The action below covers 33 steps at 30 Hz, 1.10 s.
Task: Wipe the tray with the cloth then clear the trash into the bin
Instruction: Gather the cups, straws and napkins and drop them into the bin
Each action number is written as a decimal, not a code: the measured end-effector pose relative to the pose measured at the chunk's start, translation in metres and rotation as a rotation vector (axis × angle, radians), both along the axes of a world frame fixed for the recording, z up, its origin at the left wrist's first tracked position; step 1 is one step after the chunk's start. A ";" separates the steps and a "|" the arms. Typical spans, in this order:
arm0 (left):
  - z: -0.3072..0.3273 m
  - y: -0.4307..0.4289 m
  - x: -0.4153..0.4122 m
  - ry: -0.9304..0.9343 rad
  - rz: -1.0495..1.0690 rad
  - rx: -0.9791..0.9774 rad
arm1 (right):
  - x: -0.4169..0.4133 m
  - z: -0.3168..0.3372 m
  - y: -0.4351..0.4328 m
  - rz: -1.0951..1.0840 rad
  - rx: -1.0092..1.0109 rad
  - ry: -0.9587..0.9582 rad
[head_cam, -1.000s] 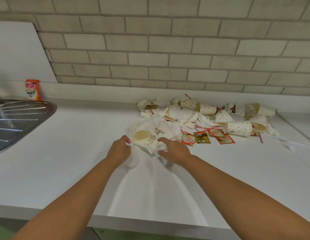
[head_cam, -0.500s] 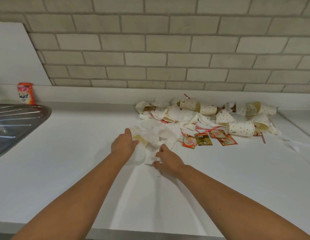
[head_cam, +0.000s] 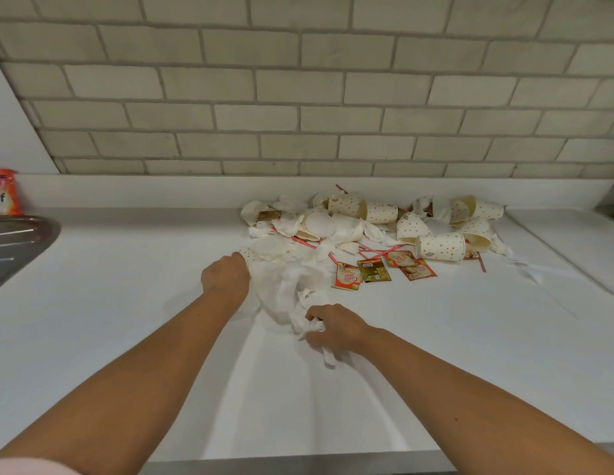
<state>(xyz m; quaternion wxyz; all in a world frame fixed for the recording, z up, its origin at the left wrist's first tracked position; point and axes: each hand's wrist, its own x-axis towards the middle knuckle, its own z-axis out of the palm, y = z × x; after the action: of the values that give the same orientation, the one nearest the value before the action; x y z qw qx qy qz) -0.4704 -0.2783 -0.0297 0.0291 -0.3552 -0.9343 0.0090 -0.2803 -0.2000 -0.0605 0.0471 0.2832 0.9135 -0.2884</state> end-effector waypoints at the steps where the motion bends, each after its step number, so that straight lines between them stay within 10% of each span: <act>1: 0.001 0.001 0.000 0.010 -0.003 -0.011 | 0.004 0.001 0.001 0.005 0.011 -0.001; 20: 0.036 0.005 0.027 -0.037 -0.029 0.036 | 0.056 0.088 0.039 -0.454 -0.329 0.895; 29: 0.055 -0.027 -0.011 -0.786 -0.018 0.818 | 0.070 0.060 0.046 -0.447 -0.218 0.774; 33: 0.054 -0.056 -0.043 -0.737 0.056 0.849 | 0.061 0.055 0.040 -0.376 -0.221 0.728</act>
<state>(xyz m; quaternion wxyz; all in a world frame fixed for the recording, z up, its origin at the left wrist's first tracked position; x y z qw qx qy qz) -0.5135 -0.3343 0.0241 -0.1591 -0.2670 -0.8136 -0.4915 -0.2194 -0.1600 -0.0054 -0.3018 0.3179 0.7665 -0.4693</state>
